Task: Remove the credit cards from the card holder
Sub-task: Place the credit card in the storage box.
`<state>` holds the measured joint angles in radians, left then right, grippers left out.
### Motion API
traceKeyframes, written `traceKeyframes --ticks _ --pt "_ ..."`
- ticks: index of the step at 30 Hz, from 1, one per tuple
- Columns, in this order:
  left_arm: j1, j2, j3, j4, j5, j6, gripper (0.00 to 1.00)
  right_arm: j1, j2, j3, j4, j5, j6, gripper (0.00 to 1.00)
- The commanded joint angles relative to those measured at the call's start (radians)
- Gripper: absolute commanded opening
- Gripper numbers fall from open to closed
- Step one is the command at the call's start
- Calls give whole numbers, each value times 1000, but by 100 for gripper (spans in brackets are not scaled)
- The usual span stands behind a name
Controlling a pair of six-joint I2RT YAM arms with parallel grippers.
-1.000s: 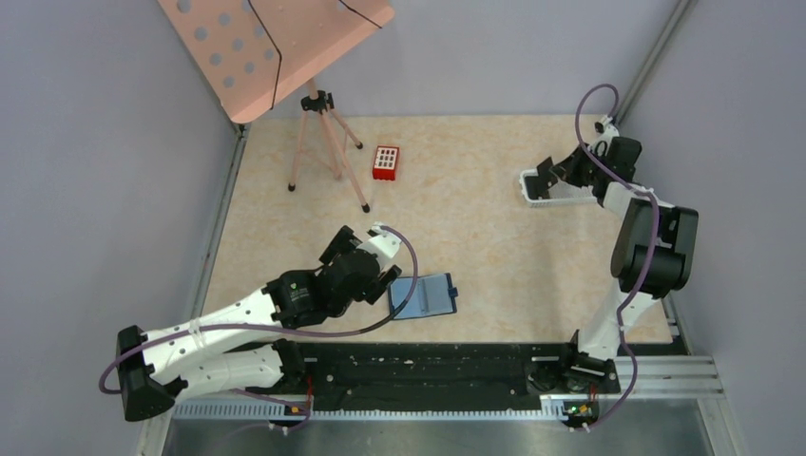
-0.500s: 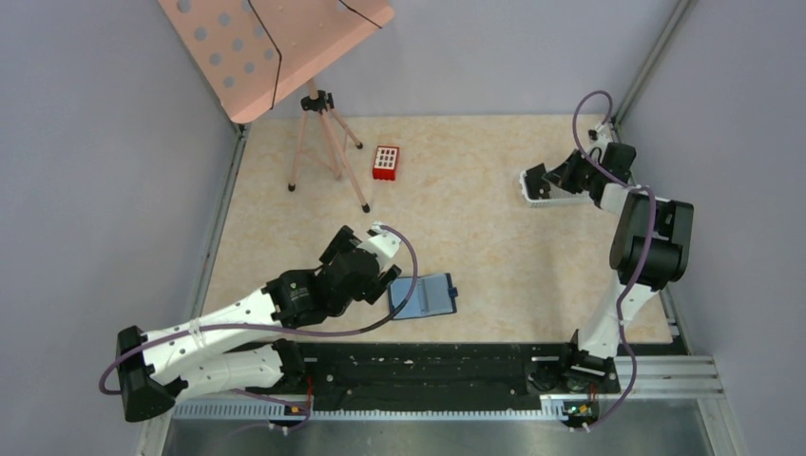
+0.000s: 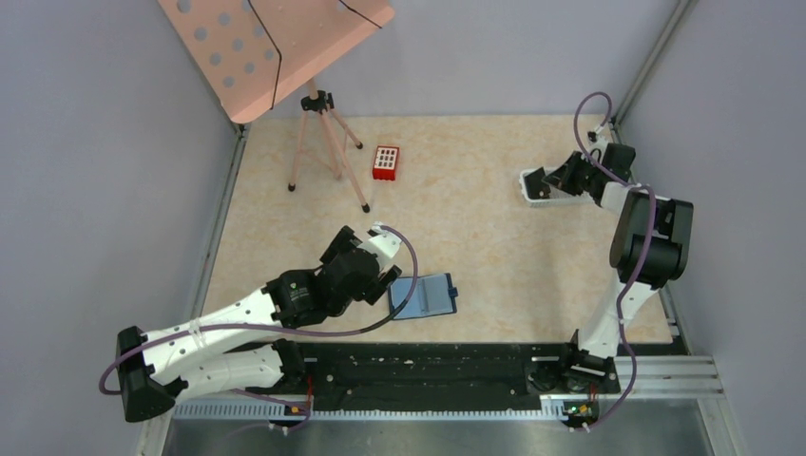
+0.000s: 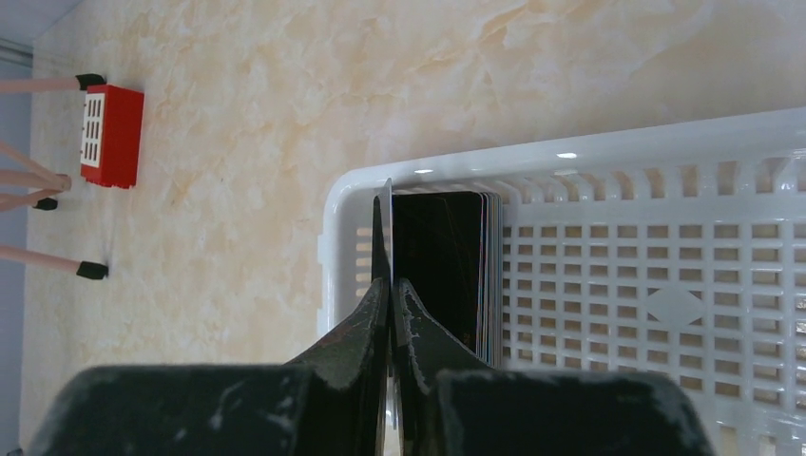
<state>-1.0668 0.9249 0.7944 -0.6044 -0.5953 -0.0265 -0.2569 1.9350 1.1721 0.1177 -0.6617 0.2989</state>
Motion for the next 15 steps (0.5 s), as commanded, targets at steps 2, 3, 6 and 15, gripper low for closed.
traceKeyframes --ticks 2,3,6,15 --pt "5 -8 5 18 0 -3 97 -6 39 58 -28 -6 -14 9" --pt "6 -8 5 19 1 -3 97 -6 41 61 -32 -4 -15 9" --pt "8 -7 6 18 4 -3 97 -6 40 66 -39 5 -17 10" --pt "10 -1 6 19 7 -3 97 4 36 76 -54 35 -21 19"
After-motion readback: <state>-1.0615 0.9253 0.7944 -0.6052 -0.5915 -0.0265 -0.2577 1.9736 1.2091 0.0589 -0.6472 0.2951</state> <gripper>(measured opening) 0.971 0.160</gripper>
